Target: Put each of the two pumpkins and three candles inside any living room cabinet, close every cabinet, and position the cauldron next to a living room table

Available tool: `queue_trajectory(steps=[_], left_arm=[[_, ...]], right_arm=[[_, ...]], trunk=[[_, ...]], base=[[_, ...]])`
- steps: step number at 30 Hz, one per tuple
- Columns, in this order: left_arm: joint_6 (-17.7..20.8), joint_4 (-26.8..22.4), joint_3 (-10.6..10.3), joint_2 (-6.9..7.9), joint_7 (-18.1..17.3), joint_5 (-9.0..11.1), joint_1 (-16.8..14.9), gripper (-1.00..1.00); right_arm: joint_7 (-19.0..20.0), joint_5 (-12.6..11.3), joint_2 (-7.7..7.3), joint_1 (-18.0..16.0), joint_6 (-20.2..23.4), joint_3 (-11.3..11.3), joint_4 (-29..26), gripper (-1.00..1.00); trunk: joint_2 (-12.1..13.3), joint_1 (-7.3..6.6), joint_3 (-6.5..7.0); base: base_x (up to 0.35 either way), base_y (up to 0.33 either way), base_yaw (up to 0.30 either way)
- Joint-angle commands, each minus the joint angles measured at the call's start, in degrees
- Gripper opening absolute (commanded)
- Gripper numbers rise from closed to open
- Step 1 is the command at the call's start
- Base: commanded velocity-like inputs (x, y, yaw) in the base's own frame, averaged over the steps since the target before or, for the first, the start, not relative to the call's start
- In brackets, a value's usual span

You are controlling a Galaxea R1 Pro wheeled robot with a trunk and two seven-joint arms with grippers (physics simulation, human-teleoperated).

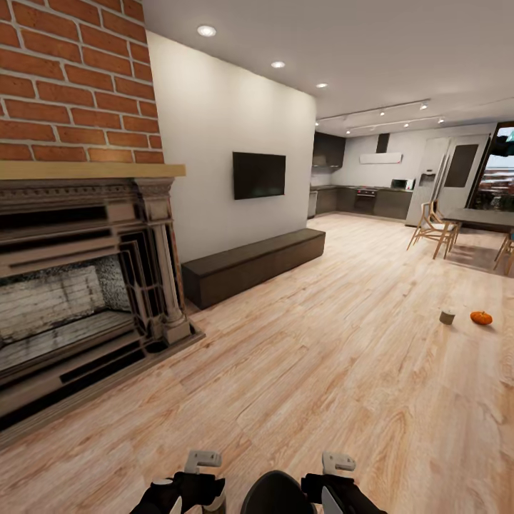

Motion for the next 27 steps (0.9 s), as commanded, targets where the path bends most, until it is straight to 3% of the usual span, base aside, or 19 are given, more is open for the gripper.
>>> queue_trajectory(steps=[1,27], left_arm=[[0.33,-0.06,-0.06,0.02,-0.04,0.24,-0.02,1.00],[-2.94,2.12,-0.24,-0.23,0.12,-0.26,0.06,1.00]], right_arm=[[-0.31,-0.58,0.01,-0.01,0.22,0.05,-0.12,1.00],[-0.20,-0.58,0.01,-0.01,0.14,0.05,-0.14,1.00]], trunk=[[-0.45,0.22,-0.25],[-10.88,5.93,-4.91]], base=[[0.000,0.000,0.000],[0.000,0.000,0.000]])
